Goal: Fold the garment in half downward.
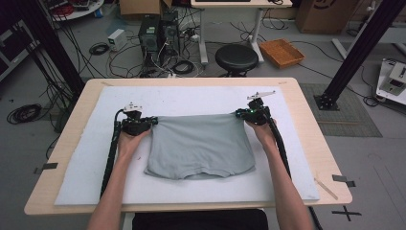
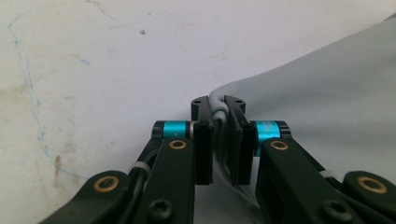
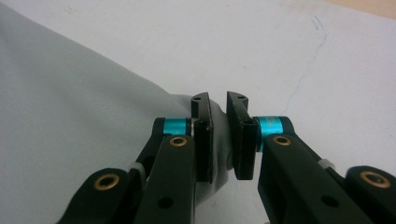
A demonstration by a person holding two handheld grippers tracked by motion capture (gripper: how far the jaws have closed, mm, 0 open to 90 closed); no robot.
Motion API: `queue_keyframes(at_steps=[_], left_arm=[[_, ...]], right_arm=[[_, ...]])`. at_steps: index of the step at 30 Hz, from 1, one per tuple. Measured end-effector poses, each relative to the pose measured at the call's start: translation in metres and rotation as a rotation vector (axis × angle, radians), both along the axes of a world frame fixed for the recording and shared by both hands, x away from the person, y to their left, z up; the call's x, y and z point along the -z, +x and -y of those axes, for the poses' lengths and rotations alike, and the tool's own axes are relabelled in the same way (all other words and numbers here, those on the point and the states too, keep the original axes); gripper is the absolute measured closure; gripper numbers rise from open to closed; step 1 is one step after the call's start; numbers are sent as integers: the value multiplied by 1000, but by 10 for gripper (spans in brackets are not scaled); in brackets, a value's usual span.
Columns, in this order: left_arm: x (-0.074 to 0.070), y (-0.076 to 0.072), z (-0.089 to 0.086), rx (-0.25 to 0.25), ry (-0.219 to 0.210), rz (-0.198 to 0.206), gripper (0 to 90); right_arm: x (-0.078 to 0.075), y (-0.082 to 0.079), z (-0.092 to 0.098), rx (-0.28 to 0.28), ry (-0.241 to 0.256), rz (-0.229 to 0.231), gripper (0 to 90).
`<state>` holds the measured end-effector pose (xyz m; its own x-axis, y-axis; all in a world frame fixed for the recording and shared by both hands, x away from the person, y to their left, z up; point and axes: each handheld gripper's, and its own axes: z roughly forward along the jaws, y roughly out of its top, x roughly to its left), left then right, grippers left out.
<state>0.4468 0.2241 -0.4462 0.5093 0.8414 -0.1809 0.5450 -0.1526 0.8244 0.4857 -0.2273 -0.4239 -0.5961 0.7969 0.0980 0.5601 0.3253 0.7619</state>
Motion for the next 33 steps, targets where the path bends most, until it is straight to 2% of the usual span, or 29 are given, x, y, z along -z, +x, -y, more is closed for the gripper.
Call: queue_keyframes(at_steps=[2,4,6,8,9,11,13,15,18,20,21,22,23,24,25,26,27,28,29,31,32,33], left_arm=[[-5,6,3,10,29,-15,822],[-9,9,6,5,31,24,822],[-12,16,7,9,54,-18,822],[-14,20,11,1,67,13,822],[-14,20,11,1,67,13,822],[-12,22,11,-1,63,7,822],[-6,24,10,-3,75,-21,822],[-2,26,8,-9,59,-42,821],[1,27,9,-4,81,-39,817],[2,28,9,-6,86,-38,794],[2,28,8,-13,89,-38,722],[1,28,7,-21,92,-32,722],[0,27,6,-29,101,-29,674],[-1,27,5,-35,103,-24,571],[-3,26,4,-34,102,-19,549],[-5,26,3,-37,92,-12,549],[-10,23,2,-38,94,2,503],[-10,23,2,-38,94,2,490],[-13,21,1,-38,94,5,470],[-18,18,-1,-32,88,2,439],[-21,15,-2,-22,86,-2,406],[-24,13,-3,-14,86,-4,389]], right_arm=[[2,2,0,8,3,-6,822],[3,4,1,15,-11,3,822],[2,8,2,22,1,0,823],[1,12,2,32,-5,0,823],[1,13,2,37,-9,0,822],[2,14,3,36,-12,-1,822],[6,17,3,34,-12,-18,821],[10,19,4,36,-17,-28,819],[13,20,3,44,-18,-34,801],[14,20,3,58,-30,-31,710],[13,20,6,93,-38,-28,579],[13,20,6,93,-38,-28,579],[13,20,8,106,-22,-32,528],[10,19,11,134,-13,-37,434],[9,19,13,141,-12,-33,399],[9,19,13,141,-12,-33,399],[4,16,15,153,-7,-28,346],[4,16,15,153,-7,-28,346],[-2,11,15,150,5,-13,301],[-6,8,15,142,3,-6,295],[-12,0,13,129,-11,27,279],[-16,-5,13,120,-13,33,279]])
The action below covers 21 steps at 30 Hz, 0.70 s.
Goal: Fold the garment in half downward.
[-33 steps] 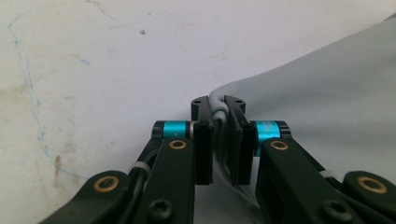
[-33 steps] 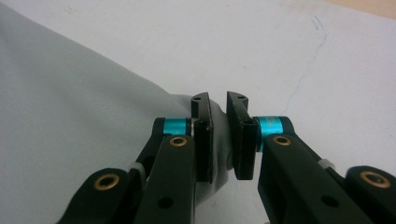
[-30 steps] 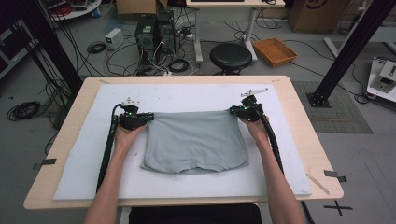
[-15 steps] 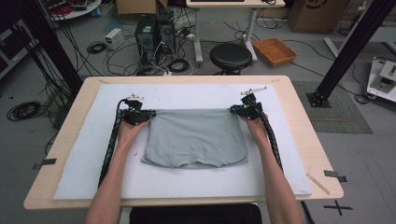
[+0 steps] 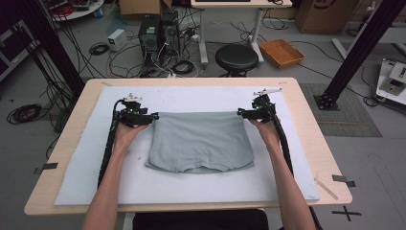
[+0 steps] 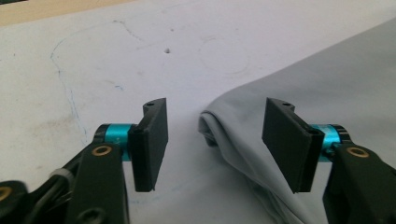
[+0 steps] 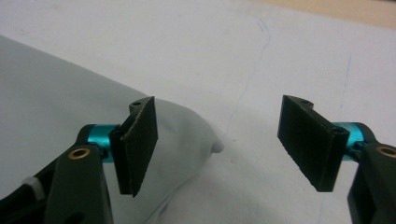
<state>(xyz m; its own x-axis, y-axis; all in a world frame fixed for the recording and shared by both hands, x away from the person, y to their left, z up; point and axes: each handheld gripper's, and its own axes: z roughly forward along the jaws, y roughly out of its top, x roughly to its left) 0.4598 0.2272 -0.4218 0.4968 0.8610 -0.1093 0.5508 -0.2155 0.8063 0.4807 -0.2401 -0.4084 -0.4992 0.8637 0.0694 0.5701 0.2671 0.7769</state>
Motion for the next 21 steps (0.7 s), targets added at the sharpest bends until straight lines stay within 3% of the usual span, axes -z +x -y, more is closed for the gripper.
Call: queue_keyframes(at_steps=[3,6,8,10,11,15,18,21], left_arm=[[-11,-10,-3,23,-12,0,369],[-21,-20,-4,52,-18,10,341],[-25,-31,-6,63,-40,67,341],[-26,-41,-11,76,-71,92,341],[-27,-45,-13,85,-68,79,341],[-25,-66,-22,99,-60,120,341],[-21,-82,-28,118,-51,122,341],[-15,-98,-30,125,-9,126,341]], right_arm=[[-5,-10,0,-31,8,10,279],[-9,-32,2,-90,27,37,279],[-9,-38,3,-103,28,45,279],[-10,-54,8,-117,54,64,273],[-10,-59,10,-119,68,69,270],[-7,-75,16,-122,94,86,264],[2,-95,23,-129,115,96,264],[7,-108,28,-128,123,100,264]])
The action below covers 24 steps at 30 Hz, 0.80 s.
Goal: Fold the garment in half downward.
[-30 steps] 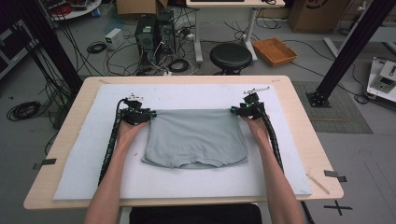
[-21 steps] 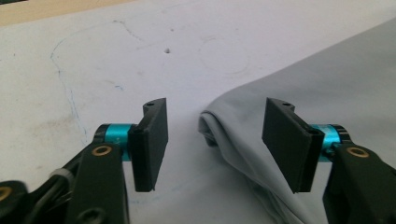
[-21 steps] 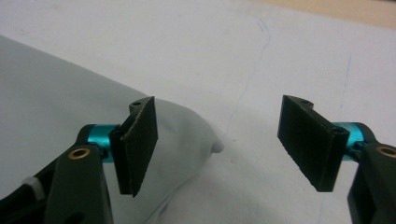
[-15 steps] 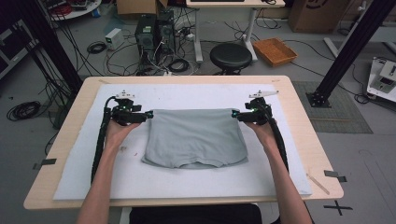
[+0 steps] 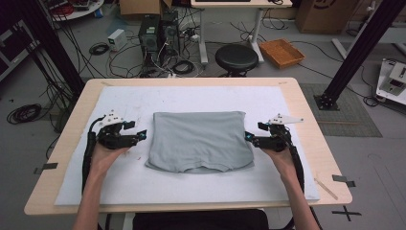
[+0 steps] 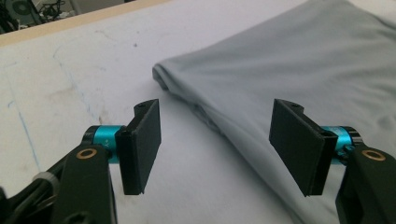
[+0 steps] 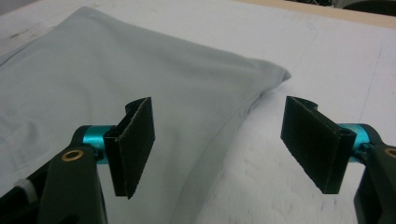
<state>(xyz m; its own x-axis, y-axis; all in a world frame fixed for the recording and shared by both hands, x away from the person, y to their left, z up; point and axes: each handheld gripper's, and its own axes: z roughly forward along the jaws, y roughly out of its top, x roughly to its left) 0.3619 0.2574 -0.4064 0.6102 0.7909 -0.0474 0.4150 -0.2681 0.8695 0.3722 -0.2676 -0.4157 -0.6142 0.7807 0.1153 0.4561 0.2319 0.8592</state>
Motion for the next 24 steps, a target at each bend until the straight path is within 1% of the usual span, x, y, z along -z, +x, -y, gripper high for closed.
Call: queue_keyframes(at_steps=[1,3,4,6,8,9,10,12,13,15,17,19,21,23,24], left_arm=[[2,-6,-1,6,2,5,341],[8,-16,-3,8,-7,20,341],[10,-19,-4,9,-13,20,341],[14,-23,-6,6,-9,6,341],[17,-27,-6,-3,-17,-2,341],[18,-28,-6,3,-24,-3,341],[18,-31,-5,11,-22,4,341],[18,-36,-4,33,-38,16,341],[19,-39,-4,43,-46,23,341],[21,-43,-3,57,-43,29,341],[24,-46,-2,56,-40,27,341],[26,-47,-3,58,-53,29,341],[25,-47,-2,55,-42,29,341],[23,-47,-3,50,-44,36,341],[22,-48,-3,47,-49,39,341]], right_arm=[[0,0,0,0,0,0,264],[5,-8,3,-4,2,5,263],[7,-12,4,-2,4,4,263],[15,-22,9,12,10,-6,263],[18,-24,9,15,12,-8,263],[20,-26,10,17,11,-11,263],[22,-28,11,19,10,-16,262],[25,-33,12,21,7,-16,260],[26,-35,13,22,6,-12,260],[27,-39,14,32,6,-5,260],[27,-42,17,47,4,4,260],[26,-43,18,49,2,6,260],[24,-45,19,47,4,13,260],[22,-46,19,47,-4,22,260],[22,-47,20,50,1,25,260]])
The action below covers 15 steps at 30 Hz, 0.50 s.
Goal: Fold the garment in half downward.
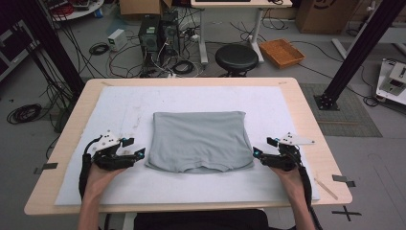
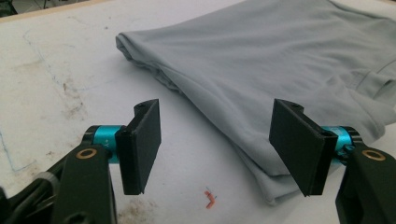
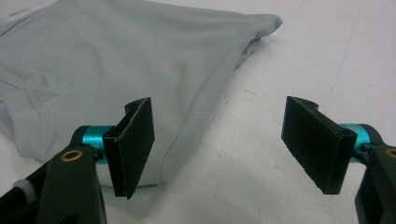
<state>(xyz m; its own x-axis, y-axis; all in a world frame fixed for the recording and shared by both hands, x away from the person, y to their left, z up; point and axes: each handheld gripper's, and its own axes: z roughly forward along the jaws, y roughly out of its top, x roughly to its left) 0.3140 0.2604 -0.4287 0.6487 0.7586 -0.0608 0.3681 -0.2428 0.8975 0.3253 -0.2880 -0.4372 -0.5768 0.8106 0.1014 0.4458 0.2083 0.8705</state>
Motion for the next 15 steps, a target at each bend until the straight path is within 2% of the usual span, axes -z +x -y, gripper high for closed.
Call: queue_keyframes(at_steps=[9,15], left_arm=[[-2,-2,3,1,6,5,341],[-2,-5,6,-3,14,-7,341]], right_arm=[[4,1,-2,-9,-4,-12,260],[5,1,-5,-14,-14,-17,260]])
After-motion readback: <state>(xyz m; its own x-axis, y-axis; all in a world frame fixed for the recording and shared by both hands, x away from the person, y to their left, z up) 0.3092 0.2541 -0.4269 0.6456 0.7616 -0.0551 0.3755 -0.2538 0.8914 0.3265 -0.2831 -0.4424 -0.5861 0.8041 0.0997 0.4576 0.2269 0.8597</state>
